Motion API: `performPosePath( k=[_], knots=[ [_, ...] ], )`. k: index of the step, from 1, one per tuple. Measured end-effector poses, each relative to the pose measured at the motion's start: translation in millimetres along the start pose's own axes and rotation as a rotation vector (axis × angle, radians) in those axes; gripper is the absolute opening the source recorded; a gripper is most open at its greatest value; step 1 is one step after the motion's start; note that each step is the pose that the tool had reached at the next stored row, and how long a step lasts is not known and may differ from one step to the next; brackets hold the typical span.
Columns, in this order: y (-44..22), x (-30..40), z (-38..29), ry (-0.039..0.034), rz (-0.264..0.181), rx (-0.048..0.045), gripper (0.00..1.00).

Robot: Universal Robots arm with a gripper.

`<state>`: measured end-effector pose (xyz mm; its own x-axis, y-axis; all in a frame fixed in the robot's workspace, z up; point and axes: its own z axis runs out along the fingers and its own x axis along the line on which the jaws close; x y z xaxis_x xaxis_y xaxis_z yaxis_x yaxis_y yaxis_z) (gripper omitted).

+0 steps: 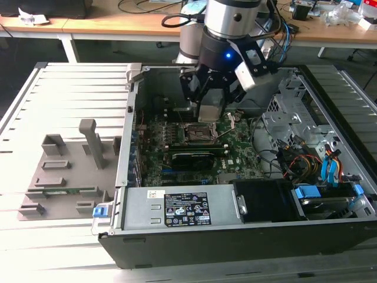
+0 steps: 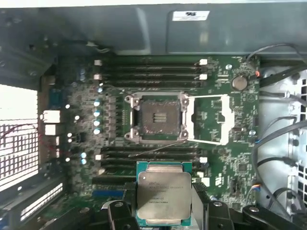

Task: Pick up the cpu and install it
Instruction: 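Pick up the cpu and move it towards the insertion slot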

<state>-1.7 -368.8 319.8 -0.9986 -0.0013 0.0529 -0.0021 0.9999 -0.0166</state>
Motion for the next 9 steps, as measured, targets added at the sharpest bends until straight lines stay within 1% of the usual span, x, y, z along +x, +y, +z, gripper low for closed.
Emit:
performPosePath(
  k=[1, 6, 9],
  knots=[
    [4.7, -6.3, 3.3, 0.0026, 0.001, 0.0002, 0.55],
    [11.1, -10.8, 12.6, 0.004, 0.001, 0.0, 0.55],
    [11.7, -11.7, 13.5, 0.0042, 0.001, -0.0013, 0.55]
  ],
)
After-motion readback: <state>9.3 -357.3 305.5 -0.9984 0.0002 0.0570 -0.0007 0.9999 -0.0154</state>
